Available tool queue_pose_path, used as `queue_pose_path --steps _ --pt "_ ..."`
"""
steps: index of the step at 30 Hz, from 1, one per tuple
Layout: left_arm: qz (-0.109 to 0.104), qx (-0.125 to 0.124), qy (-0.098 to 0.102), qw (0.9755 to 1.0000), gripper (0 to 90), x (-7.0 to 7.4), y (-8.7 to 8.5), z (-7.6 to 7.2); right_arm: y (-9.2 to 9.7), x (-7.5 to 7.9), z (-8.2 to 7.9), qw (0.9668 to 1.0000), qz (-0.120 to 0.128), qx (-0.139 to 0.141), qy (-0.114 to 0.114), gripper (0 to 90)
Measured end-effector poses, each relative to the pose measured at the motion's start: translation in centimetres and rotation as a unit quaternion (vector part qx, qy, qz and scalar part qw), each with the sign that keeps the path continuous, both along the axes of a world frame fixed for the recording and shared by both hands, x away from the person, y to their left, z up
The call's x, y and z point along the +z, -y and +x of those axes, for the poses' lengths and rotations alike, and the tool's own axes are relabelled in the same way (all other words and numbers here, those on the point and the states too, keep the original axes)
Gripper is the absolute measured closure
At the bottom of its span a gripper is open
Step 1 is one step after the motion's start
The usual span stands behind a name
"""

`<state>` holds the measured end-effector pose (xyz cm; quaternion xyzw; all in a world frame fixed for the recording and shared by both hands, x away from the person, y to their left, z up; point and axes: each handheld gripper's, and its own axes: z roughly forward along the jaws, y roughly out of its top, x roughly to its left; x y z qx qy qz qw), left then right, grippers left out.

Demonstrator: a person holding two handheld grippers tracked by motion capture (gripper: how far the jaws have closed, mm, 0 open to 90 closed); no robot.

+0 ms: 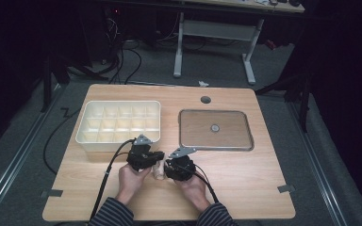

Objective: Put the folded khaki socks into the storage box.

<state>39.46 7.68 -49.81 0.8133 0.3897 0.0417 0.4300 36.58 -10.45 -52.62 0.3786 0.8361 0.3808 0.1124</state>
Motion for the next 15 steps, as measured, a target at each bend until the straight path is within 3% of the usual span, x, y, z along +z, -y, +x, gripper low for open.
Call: queue_pose_path --steps 3,6,15 --pt "0.015 -0.001 0.002 0.9999 84.8 -0.3 0.2 0.0 0.9 0.2 -0.6 0.9999 0.005 -0.009 0.005 65.8" --pt "0.018 -0.001 0.004 0.9998 84.8 -0.4 0.4 -0.1 1.6 0.5 -1.3 0.9998 0.005 -0.011 0.013 66.3" --pt "0.022 -0.004 0.004 0.9997 84.8 -0.6 0.6 -0.1 2.2 2.1 -3.9 0.9988 0.013 0.016 0.044 67.3"
